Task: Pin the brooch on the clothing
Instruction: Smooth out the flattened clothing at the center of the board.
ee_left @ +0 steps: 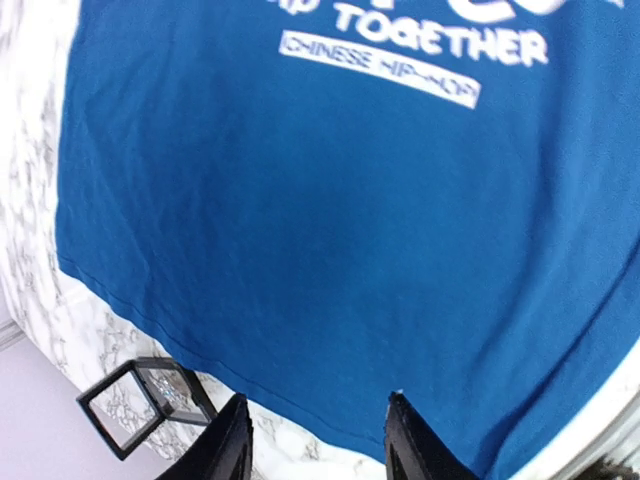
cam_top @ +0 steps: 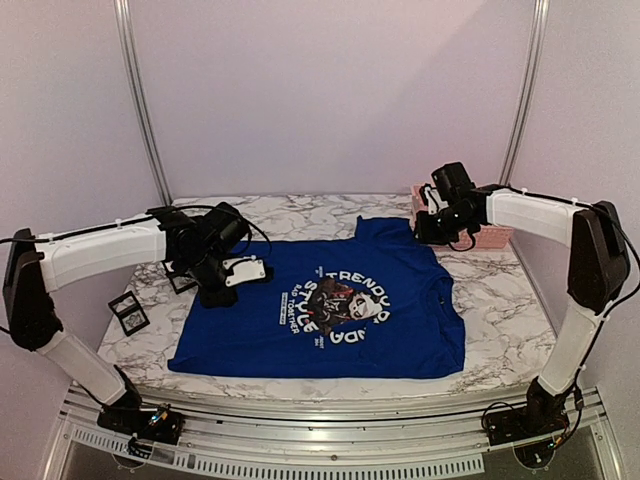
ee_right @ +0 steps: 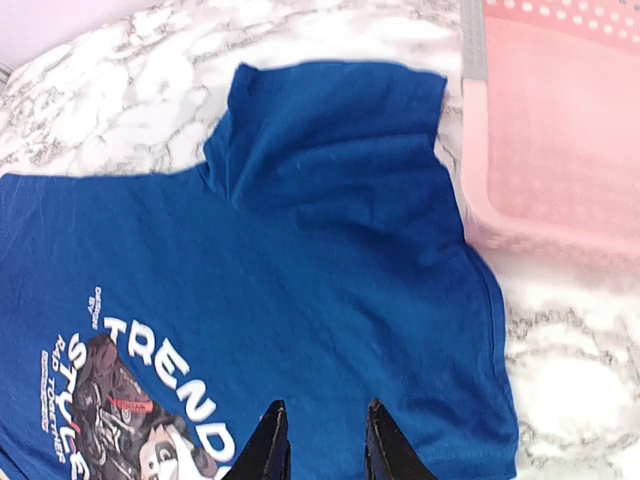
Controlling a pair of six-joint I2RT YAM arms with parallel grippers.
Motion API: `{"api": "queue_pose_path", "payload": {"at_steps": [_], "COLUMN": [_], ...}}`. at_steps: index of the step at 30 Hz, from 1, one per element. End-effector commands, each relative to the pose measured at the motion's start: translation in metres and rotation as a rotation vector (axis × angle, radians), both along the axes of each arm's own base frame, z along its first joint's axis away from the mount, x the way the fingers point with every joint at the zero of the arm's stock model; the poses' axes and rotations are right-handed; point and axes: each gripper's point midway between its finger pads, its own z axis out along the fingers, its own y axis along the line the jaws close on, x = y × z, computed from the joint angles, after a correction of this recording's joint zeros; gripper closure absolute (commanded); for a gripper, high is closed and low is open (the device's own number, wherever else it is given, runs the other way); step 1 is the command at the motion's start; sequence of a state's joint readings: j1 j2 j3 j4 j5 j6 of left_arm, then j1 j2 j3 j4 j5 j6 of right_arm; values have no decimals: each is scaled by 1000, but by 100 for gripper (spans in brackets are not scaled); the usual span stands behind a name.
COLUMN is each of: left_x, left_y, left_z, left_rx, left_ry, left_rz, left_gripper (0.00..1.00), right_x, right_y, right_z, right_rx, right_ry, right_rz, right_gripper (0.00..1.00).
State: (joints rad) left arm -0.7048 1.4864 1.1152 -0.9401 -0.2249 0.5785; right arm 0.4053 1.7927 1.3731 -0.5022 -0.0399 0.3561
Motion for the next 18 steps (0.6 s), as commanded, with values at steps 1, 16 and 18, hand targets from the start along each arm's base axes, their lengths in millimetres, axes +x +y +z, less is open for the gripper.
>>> {"api": "queue_pose_path", "payload": {"at_steps": [1, 16, 18], "left_x": [35, 51, 46], "left_y": [-10, 42, 50], "left_z": [-18, -95, -102], "left_rx": [-33, 154, 169], "left_ry": [23, 8, 24], "left_rz": [110, 190, 197], "left_gripper": [54, 53, 53], "right_x": [32, 42, 42], "right_y": [9, -39, -43], "right_z": [-26, -115, -116], "right_rx": [-53, -273, -274], "right_ry": [-14, 96, 100], "right_rz": [21, -110, -119], "right_gripper": [75, 75, 75]}}
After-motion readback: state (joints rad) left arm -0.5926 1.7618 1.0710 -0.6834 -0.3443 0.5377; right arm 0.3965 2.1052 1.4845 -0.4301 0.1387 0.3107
